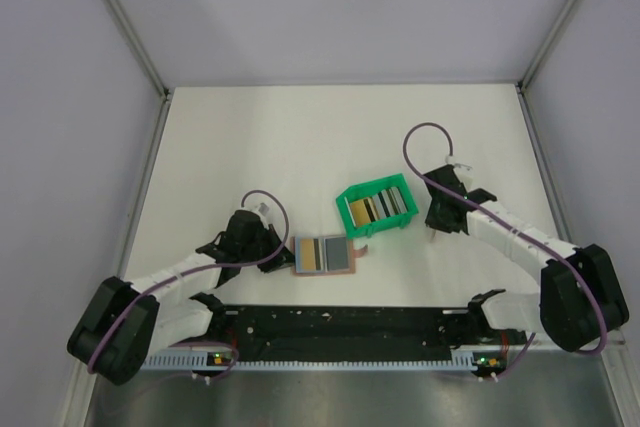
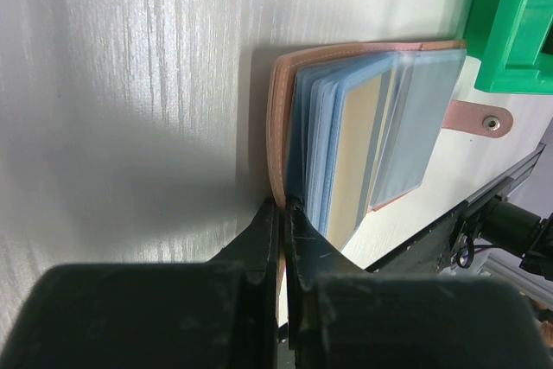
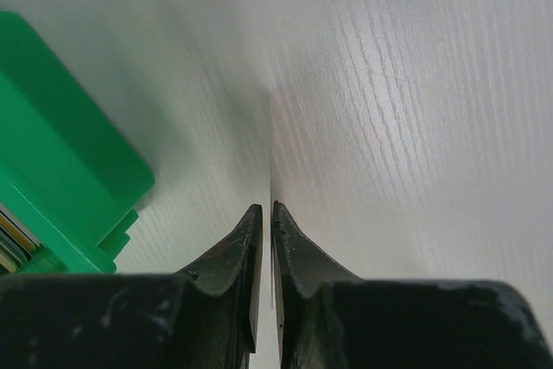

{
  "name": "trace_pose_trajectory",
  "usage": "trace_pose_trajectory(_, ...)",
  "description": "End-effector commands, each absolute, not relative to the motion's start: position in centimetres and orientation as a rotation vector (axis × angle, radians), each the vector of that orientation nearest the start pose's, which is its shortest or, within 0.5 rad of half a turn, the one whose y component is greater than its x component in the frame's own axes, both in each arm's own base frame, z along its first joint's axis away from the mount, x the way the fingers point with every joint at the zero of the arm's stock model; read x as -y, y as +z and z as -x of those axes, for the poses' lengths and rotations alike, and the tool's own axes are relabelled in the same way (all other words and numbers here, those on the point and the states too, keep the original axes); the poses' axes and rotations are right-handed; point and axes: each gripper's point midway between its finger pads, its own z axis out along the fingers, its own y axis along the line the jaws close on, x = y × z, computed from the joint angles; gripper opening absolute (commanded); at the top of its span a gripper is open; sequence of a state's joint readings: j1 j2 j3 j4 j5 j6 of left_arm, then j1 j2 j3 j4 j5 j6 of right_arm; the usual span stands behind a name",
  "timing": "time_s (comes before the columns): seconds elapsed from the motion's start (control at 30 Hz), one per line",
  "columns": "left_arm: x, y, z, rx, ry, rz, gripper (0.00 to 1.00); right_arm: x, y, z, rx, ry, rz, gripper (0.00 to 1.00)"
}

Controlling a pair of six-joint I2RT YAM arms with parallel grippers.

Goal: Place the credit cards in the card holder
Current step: Turn over the card slot in the card holder.

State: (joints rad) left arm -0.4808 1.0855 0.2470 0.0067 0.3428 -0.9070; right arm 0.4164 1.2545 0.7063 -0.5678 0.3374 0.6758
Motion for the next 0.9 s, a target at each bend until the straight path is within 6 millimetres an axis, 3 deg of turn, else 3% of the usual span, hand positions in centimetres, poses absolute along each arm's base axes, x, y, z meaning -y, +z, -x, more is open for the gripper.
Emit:
trace_pose_trajectory(0.0,17.9,0.1,-16.4,-2.641,-0.894,0.396,0.0,-7.0,5.0,-25.4,-2.535,-0.077,-0.435,0.1)
trace_pose_trajectory(0.33,17.9,0.0,-16.3,-2.646,-0.896,0.394,0.0,-6.3,4.7,-25.8,-2.538,-0.138,-0.419,0.1)
trace_pose_trajectory(0.43,17.9,0.0,-16.3,-2.649,-0.895,0.39,0.0,-6.3,4.8,-26.1,-2.534,-0.147,-0.413,0.05)
trace_pose_trajectory(0.5,17.9,0.0,-16.3,-2.649,-0.895,0.39,0.0,-6.4,5.1,-26.2,-2.528,-0.142,-0.414,0.0)
trace_pose_trajectory(0.73,18.0,0.0,-16.3,-2.65,-0.896,0.395,0.0,-5.9,7.1,-26.3,-2.467,-0.128,-0.393,0.0)
trace_pose_trajectory(0.87,18.1,0.2,-16.5,-2.646,-0.9,0.39,0.0,-6.3,6.8,-26.3,-2.486,-0.107,-0.375,0.01)
